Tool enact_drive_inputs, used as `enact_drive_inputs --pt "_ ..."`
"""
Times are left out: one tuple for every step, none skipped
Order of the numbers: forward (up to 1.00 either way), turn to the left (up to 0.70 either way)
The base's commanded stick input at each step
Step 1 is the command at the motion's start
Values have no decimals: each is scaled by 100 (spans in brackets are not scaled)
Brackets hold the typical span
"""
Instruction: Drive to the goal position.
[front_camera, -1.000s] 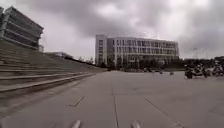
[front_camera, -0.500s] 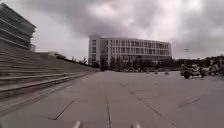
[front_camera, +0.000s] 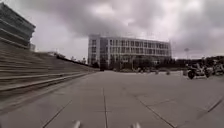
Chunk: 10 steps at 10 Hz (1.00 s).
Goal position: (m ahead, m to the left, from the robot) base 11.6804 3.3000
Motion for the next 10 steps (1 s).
enact_drive_inputs --pt "85 0" --pt "85 0" --pt "85 0" --pt "85 0" --pt "85 0" --pt "85 0" --pt "85 -8" --pt "85 -6" --pt "85 0" --pt "85 0"
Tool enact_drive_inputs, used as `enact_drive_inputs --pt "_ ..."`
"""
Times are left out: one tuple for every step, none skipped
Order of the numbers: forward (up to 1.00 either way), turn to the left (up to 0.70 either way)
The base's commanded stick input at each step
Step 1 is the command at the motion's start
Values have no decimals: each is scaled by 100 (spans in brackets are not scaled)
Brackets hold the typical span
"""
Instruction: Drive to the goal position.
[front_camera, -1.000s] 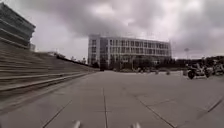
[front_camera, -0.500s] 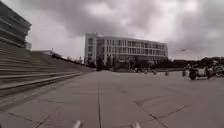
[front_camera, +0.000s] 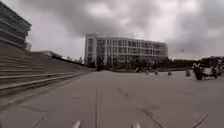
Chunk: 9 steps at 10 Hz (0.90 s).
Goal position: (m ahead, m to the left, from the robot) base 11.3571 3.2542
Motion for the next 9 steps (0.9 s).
enact_drive_inputs --pt "85 5" --pt "85 16" --pt "85 24" --pt "85 32" --pt "85 0" --pt "85 0" --pt "85 0" --pt "85 0" --pt "85 0"
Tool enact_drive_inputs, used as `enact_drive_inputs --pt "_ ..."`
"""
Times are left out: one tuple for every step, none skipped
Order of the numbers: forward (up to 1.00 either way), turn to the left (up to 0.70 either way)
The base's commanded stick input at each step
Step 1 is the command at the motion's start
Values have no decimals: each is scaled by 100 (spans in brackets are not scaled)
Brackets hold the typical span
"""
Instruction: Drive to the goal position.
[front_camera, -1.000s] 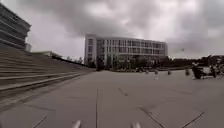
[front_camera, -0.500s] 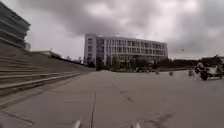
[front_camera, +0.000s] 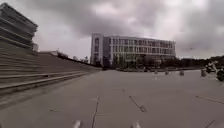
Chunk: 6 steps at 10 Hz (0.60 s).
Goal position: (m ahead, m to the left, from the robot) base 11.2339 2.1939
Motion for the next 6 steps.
enact_drive_inputs --pt "85 0" --pt "85 0" --pt "85 0" --pt "85 0" --pt "85 0" --pt "85 0"
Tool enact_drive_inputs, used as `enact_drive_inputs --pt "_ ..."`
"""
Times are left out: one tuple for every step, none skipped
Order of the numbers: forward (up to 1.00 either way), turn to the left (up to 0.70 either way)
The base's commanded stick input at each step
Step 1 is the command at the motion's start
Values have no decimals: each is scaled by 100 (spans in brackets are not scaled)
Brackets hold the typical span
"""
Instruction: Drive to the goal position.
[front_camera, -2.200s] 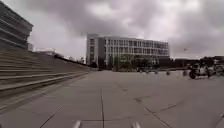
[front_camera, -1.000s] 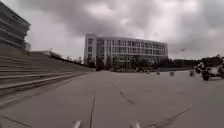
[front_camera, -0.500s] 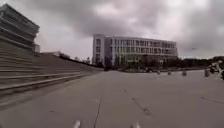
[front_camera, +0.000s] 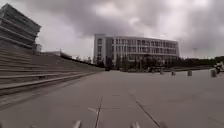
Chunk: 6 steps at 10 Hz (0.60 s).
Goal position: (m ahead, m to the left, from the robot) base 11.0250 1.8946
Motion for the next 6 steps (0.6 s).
enact_drive_inputs --pt "85 0" --pt "85 0" --pt "85 0" --pt "85 0" --pt "85 0" --pt "85 0"
